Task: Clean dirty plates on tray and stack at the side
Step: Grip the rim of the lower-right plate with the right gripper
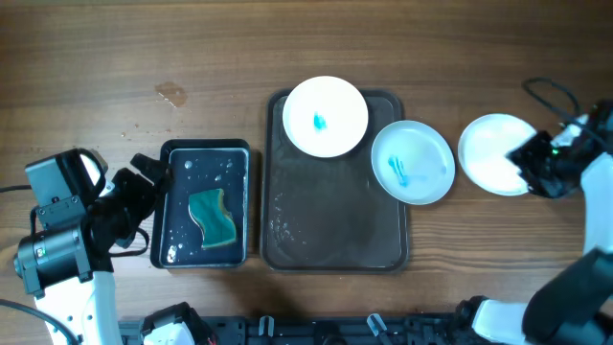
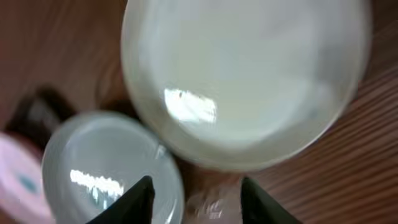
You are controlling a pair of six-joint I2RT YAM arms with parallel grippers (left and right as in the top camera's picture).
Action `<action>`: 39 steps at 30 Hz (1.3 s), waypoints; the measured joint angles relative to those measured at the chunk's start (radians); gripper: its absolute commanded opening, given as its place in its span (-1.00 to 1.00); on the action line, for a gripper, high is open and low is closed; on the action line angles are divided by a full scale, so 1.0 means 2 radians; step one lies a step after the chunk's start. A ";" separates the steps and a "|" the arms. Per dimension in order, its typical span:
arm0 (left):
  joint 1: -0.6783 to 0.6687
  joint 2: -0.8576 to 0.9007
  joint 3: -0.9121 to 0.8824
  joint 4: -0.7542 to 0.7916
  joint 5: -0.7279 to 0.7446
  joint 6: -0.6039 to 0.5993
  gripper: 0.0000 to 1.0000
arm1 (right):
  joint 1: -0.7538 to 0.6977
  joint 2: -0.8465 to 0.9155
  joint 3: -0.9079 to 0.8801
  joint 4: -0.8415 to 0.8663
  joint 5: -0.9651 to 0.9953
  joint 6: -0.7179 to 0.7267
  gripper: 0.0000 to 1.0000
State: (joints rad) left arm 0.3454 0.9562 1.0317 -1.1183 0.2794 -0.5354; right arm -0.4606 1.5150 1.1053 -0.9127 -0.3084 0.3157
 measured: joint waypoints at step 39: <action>0.000 0.000 0.000 0.000 0.000 0.000 1.00 | 0.156 0.128 -0.079 0.195 -0.046 -0.129 -0.91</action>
State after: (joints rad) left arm 0.3454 0.9562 1.0317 -1.1187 0.2794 -0.5354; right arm -0.1482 1.7714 0.9470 -0.5220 -0.4011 0.0570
